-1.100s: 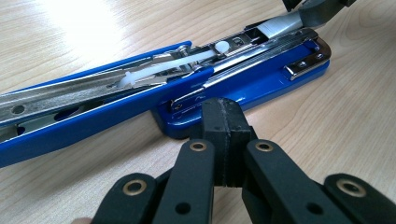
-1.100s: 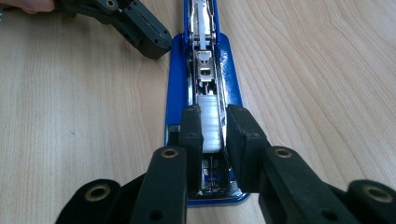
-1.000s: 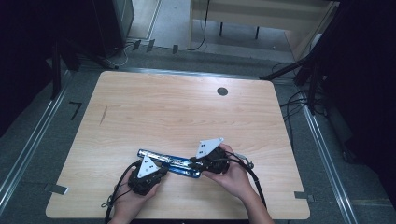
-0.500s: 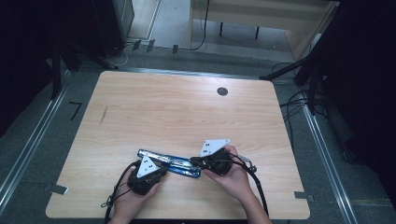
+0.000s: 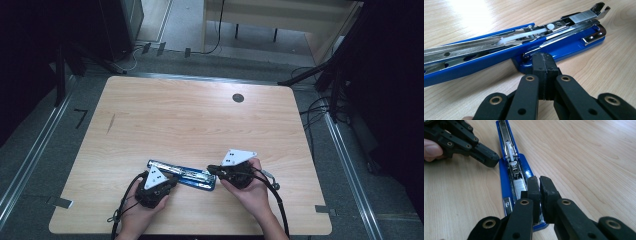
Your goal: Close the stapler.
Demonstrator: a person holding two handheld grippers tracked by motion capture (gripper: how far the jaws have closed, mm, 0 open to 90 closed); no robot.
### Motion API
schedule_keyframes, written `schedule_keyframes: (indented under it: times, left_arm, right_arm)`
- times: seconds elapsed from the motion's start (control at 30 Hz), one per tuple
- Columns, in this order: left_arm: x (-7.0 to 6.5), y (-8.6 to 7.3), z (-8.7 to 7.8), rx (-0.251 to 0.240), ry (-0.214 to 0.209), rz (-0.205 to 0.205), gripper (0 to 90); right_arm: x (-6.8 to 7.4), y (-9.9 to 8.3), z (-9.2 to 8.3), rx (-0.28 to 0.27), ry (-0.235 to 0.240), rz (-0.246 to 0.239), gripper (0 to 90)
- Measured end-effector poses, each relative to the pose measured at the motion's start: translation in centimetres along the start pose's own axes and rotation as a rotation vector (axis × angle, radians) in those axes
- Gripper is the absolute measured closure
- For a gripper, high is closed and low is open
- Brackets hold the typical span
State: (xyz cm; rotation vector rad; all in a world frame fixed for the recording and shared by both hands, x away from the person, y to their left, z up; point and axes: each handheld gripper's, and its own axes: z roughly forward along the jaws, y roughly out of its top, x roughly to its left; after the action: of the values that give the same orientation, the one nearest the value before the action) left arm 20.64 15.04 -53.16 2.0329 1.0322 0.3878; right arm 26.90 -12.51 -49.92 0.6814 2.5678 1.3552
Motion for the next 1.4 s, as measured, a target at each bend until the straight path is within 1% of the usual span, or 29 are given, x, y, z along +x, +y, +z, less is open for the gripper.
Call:
schedule_keyframes:
  times: [0.23,0.33,0.43,0.5,0.6,0.7,0.73,0.9,1.1,1.13,1.23,1.4]
  left_arm:
    - [0.3,-0.1,-0.2,-0.009,0.015,-0.018,90.0]
    - [0.4,-0.2,-0.4,-0.009,0.026,-0.023,90.0]
    - [0.6,-0.3,-0.6,-0.016,0.032,-0.041,90.0]
    - [0.9,-0.4,-0.8,-0.016,0.047,-0.039,90.0]
    - [1.4,-0.5,-1.2,-0.022,0.051,-0.059,90.0]
    - [1.8,-0.5,-1.5,-0.032,0.056,-0.075,90.0]
    - [2.0,-0.5,-1.5,-0.028,0.057,-0.075,90.0]
    - [2.6,-0.7,-1.9,-0.035,0.063,-0.099,90.0]
    - [3.6,-0.9,-2.4,-0.040,0.076,-0.130,90.0]
    - [3.8,-1.0,-2.5,-0.038,0.081,-0.135,90.0]
    - [4.0,-1.0,-2.5,-0.036,0.084,-0.139,90.0]
    - [4.3,-1.1,-2.5,-0.022,0.100,-0.135,90.0]
  right_arm:
    - [0.1,0.1,-0.2,-0.051,-0.027,0.043,90.0]
    - [0.4,0.3,0.1,-0.059,-0.035,0.060,90.0]
    - [0.8,0.5,0.4,-0.052,-0.043,0.062,90.0]
    - [1.1,0.6,0.6,-0.048,-0.054,0.059,90.0]
    - [1.5,0.9,0.8,-0.069,-0.063,0.058,90.0]
    - [1.8,1.2,1.1,-0.075,-0.075,0.062,90.0]
    - [1.9,1.3,1.2,-0.077,-0.077,0.062,90.0]
    - [2.7,1.7,2.1,-0.075,-0.072,0.059,90.0]
    - [3.8,2.4,3.4,-0.095,-0.080,0.061,90.0]
    - [3.9,2.5,3.7,-0.095,-0.074,0.061,90.0]
    - [4.0,3.0,4.4,-0.084,-0.063,0.063,90.0]
    - [4.2,3.8,5.5,-0.069,-0.051,0.065,90.0]
